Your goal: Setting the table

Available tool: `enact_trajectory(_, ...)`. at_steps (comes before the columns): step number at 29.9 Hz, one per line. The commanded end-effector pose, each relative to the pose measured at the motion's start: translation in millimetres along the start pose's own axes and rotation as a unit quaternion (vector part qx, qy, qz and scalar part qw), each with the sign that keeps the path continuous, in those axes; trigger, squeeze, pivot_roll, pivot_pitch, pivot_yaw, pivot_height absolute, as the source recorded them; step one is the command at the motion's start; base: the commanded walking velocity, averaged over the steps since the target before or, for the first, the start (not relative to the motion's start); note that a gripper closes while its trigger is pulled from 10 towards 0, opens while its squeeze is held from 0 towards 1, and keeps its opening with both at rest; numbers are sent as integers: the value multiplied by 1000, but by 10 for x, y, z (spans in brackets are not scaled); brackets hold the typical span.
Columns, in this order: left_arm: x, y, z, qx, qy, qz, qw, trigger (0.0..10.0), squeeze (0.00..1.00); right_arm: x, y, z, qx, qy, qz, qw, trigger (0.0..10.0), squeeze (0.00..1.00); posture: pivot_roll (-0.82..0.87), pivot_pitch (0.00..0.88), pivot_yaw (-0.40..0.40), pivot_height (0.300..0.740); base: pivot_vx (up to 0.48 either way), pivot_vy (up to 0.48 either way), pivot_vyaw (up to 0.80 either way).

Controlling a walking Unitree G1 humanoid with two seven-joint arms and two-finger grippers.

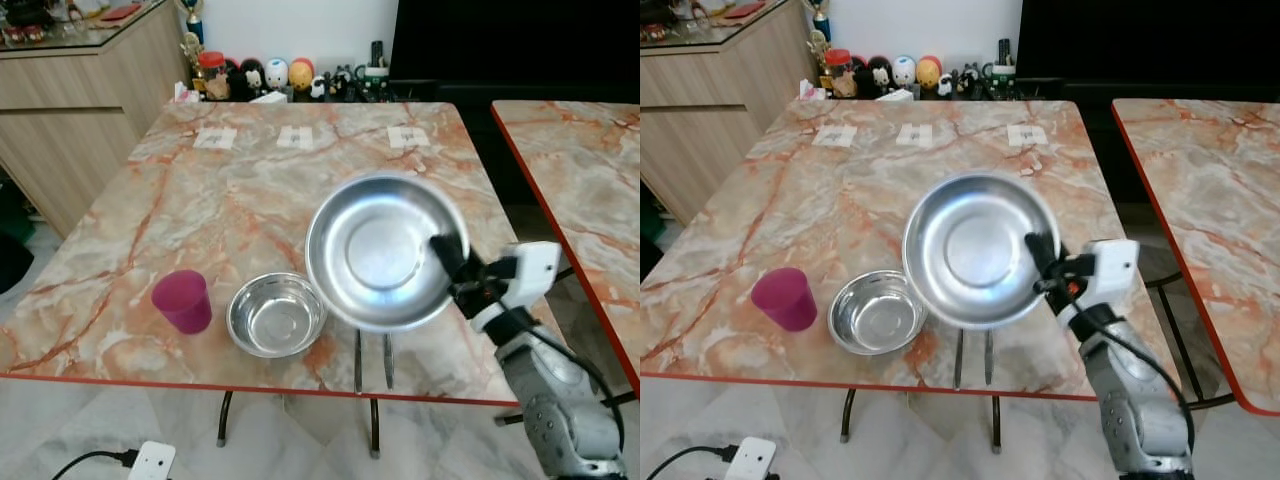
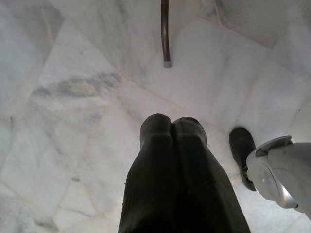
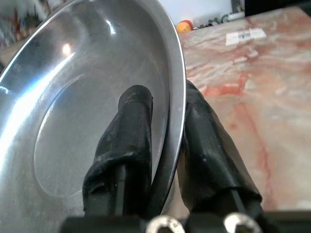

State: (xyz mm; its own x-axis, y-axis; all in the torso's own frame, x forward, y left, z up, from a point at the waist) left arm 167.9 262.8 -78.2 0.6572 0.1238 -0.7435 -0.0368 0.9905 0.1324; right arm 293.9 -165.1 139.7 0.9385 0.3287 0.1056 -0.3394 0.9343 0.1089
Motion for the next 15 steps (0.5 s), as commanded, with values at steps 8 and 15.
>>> enact_trajectory(8,-23,84,-28,15,6,8,1000,10000,0,-44,-43,132,8,-44,-12,999,10000,0,14,0,38,740,0,-391,0)
enact_trajectory(15,-19,87,-9,18,4,5,1000,10000,0,-53,-76,129,19,-54,-38,998,10000,0,13,0,46,740,0,-394,0)
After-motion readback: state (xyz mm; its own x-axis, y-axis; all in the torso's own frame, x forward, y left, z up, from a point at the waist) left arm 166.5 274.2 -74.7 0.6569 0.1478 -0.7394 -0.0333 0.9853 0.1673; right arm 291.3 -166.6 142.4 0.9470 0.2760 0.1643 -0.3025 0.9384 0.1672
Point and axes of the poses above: a point about 5 cm out from each wrist's last joint towards the gripper, its own x axis pointing out of the wrist towards the gripper, its own z axis along the axis of the wrist's last joint, y = z × x, the point moved 1 cm from there along x, pointing out of the wrist towards the gripper, and after that the axes turned 11 degrees about -x, right-handed, at the moved point
